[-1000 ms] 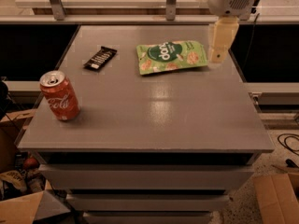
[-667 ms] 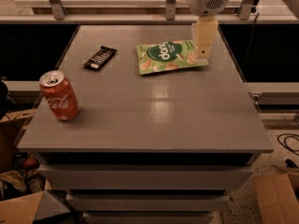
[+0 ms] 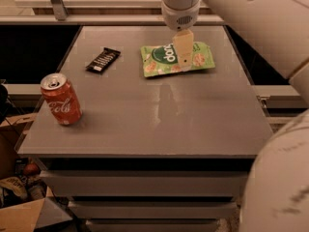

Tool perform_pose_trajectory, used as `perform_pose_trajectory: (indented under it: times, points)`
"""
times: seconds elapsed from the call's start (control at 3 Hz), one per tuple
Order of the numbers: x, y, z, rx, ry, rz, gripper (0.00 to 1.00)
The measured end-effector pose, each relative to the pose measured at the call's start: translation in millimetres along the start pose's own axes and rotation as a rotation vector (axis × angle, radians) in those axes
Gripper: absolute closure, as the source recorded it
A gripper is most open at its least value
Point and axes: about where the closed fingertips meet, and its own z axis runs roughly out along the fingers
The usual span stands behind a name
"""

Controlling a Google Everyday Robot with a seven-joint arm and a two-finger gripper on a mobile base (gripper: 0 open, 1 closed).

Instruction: Move green rice chip bag near coke can

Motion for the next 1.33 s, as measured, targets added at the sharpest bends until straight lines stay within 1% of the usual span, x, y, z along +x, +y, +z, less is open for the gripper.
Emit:
perform_pose_trajectory:
  times: [0.33, 0.67, 1.0, 1.33]
  points:
    - [-10, -4, 30, -0.066, 0.022, 0.001, 0.0]
    - [-15, -7, 54, -0.13, 0.004, 0.018, 0.0]
    - [-14, -9, 73, -0.175, -0.018, 0.044, 0.18]
    - [-12, -9, 85, -0.203, -0.039, 0.068, 0.41]
